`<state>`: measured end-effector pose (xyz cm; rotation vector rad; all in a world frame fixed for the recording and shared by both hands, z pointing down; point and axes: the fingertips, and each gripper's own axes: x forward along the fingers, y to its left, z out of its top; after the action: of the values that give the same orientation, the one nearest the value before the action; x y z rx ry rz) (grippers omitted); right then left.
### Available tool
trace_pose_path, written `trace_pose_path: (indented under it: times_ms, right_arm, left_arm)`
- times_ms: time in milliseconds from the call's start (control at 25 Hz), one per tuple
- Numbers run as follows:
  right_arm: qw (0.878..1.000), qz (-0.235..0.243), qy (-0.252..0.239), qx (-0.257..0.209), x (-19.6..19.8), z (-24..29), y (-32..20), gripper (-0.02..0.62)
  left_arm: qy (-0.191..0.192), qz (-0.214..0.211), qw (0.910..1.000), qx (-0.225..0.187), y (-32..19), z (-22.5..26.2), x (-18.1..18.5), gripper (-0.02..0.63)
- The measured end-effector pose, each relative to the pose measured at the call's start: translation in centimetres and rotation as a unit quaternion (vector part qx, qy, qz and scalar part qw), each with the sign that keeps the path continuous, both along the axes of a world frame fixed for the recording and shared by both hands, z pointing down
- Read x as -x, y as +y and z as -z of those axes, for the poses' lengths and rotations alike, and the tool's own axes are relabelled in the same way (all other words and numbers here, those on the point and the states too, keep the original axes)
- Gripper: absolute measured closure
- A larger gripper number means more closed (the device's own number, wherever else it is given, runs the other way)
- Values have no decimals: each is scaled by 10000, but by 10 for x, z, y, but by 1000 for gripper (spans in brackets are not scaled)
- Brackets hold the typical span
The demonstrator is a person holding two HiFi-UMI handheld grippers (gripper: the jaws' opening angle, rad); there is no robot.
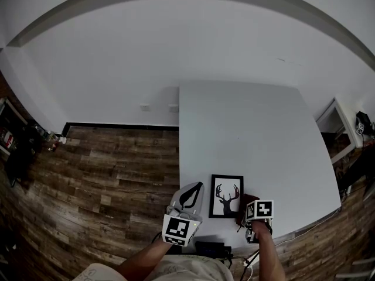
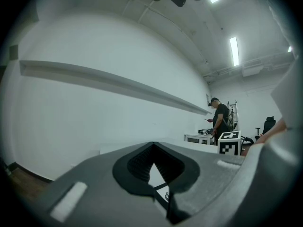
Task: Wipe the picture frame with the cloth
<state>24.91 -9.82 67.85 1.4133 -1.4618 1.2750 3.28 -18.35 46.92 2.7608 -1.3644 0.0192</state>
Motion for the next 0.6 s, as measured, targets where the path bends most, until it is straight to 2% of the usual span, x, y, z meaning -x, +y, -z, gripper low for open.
trace_pose_path:
  times_ms: [200,360,480,600]
  right_arm:
    - [9999,-16,-90,-42,1,1,1,537]
    - [9993,-117,-184,-295,1,12,-3,537]
    - [9954,-237,-213,-908,2,33,-15,537]
    - [9851,-310,-184,-1681,5,64,-24,537]
  left_arm:
    - [-33,38,10000,-47,0,2,1,606]
    - [-4,4,10000,-21,-1,3,-1,606]
    - [8,27,10000,-19,-3,6,1,606]
    - [10,13,10000,23,-1,5,2,606]
